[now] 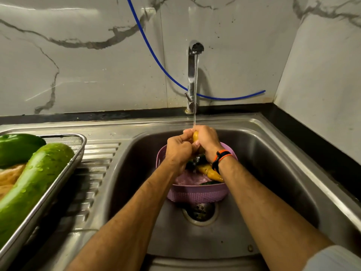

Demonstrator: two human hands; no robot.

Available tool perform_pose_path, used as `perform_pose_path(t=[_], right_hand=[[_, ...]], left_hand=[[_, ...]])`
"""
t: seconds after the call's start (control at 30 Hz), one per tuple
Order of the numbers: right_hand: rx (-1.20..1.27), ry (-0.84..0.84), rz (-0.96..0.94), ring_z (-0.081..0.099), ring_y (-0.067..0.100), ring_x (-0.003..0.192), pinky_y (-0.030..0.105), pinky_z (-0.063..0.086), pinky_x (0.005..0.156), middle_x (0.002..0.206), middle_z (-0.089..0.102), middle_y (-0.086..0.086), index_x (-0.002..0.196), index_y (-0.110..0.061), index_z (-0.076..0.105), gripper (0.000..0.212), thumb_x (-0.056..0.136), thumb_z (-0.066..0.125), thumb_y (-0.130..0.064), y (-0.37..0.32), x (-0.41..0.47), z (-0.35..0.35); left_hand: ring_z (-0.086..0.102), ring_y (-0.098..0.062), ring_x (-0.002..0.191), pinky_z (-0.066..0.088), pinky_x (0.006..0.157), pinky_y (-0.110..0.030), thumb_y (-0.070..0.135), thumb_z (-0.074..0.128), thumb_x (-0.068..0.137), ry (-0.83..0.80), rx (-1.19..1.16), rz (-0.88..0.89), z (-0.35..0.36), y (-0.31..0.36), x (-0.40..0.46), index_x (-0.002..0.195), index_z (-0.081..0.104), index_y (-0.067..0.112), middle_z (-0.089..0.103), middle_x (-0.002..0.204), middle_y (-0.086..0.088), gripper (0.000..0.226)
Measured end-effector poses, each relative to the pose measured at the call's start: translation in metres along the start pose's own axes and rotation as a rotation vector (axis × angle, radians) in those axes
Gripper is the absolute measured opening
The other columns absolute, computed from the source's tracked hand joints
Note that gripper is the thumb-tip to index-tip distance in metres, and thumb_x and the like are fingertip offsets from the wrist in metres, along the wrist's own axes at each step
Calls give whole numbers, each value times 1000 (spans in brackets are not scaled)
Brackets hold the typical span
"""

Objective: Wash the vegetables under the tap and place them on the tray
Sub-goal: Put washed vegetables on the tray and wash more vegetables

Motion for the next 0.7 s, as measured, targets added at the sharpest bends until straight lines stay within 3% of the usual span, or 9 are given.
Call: perform_pose_path(t=[0.13, 0.23, 0.33, 0.4, 0.43, 0.53, 0.63, 0.7], right_hand=[[150, -127, -27, 63, 19, 83, 32, 53, 72, 96, 67, 10, 113, -8, 66, 36, 101, 47, -37, 3, 1, 7], [87, -166, -121, 66, 15, 86, 27, 54, 77, 96, 71, 5, 108, -9, 67, 25, 99, 55, -29, 0, -2, 4], [169, -114, -108, 68, 16, 78, 26, 56, 71, 89, 70, 8, 102, -5, 68, 22, 98, 58, -24, 3, 0, -4], [379, -65, 1, 60, 11, 57, 22, 50, 52, 77, 60, 8, 95, -3, 64, 23, 98, 57, -24, 5, -1, -7], [481, -61, 59, 57, 11, 57, 22, 49, 50, 78, 57, 7, 94, -4, 63, 22, 98, 56, -24, 5, -2, -7], [533, -64, 66, 58, 17, 74, 29, 52, 64, 87, 57, 7, 98, -10, 64, 16, 98, 56, -23, 5, -3, -4], [195, 25, -144, 60, 21, 91, 42, 54, 89, 94, 60, 3, 94, -24, 62, 16, 101, 49, -29, 0, -1, -3], [66, 56, -260, 59, 23, 104, 46, 51, 97, 105, 62, 1, 110, -23, 65, 24, 103, 44, -32, -7, -6, 0]], left_hand=[[71, -18, 100, 59, 90, -42, 1, 72, 85, 145, 224, 150, -7, 15, -1, 121, 70, 15, 75, 108, -7, 39], [67, -9, 95, 57, 90, -27, 1, 70, 83, 189, 461, 326, -5, 28, -10, 121, 70, 13, 74, 107, -1, 39], [64, -5, 93, 51, 75, -9, 13, 76, 82, 168, 498, 328, -5, 26, -9, 119, 70, 15, 70, 101, 6, 38], [66, -8, 95, 56, 84, -22, 26, 82, 80, 134, 471, 250, -5, 20, -4, 118, 70, 16, 71, 103, 7, 42], [68, -11, 97, 57, 90, -31, 29, 82, 79, 110, 446, 204, -3, 17, -3, 120, 70, 16, 73, 105, 5, 44], [69, -13, 99, 56, 95, -39, 26, 83, 79, 122, 421, 193, -3, 16, -4, 121, 69, 17, 74, 108, 0, 45], [68, -14, 101, 57, 95, -39, 16, 79, 82, 173, 332, 228, -7, 19, -6, 123, 67, 15, 73, 111, -2, 43], [68, -16, 106, 56, 96, -39, 9, 75, 85, 177, 261, 248, -8, 20, -7, 129, 64, 12, 71, 117, -5, 46]])
Point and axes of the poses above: each hand's wrist, its own x-axis towards the middle knuckle, its own z-axis out of the palm, y = z × x, the point moved 6 cm from there along x, towards the middle knuckle
